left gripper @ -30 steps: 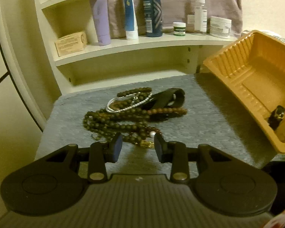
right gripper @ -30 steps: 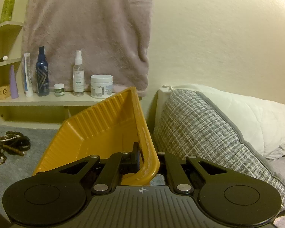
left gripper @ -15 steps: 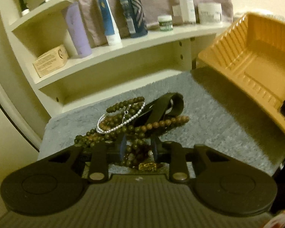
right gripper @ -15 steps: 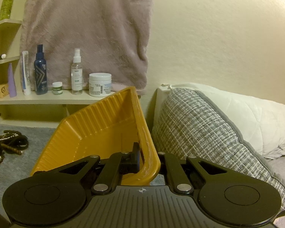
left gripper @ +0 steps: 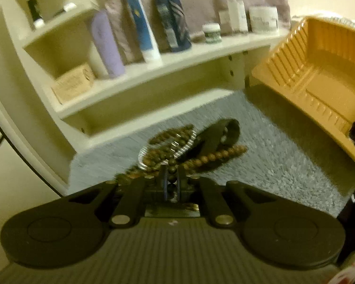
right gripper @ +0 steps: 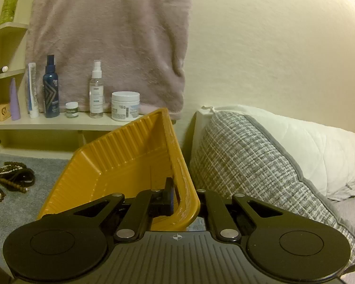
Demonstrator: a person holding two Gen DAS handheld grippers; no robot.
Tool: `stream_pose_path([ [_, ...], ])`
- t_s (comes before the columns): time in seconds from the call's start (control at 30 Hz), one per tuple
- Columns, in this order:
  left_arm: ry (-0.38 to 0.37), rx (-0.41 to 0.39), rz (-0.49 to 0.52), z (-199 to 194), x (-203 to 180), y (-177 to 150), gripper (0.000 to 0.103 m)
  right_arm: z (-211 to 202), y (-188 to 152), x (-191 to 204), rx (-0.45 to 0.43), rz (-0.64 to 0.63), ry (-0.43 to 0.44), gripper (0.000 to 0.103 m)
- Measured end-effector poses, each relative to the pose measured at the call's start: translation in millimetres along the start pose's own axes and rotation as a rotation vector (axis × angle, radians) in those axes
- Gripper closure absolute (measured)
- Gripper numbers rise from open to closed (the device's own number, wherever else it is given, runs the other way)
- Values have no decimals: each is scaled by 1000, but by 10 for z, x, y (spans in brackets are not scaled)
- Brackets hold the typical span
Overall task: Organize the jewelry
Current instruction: 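Lift the bead necklace high with the left gripper to untangle it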
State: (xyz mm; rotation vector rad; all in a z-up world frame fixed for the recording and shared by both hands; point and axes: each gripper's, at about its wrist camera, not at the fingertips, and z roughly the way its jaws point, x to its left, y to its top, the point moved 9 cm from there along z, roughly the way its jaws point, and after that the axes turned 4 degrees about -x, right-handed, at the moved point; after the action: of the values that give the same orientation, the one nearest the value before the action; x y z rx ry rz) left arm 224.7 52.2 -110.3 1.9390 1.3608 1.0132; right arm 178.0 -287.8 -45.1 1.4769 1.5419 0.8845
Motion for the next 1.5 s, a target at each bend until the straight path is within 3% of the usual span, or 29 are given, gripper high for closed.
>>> stream_pose_path([
  [0.37,54,-111,28,-580,829,615,97,-14,9,19,-9,-5,-2,97],
  [0.57,71,-172,57,-821,1044,961,97,-16,12,16,-11,-9,-1,97],
  [0.97,90,-318,160,-1368,1105,1770,97,-13,34,33,-20,-18,2,97],
  [1.5,108,-433,260,-1825,1041,2565,97,-17,37,35,-25,-18,2,97],
])
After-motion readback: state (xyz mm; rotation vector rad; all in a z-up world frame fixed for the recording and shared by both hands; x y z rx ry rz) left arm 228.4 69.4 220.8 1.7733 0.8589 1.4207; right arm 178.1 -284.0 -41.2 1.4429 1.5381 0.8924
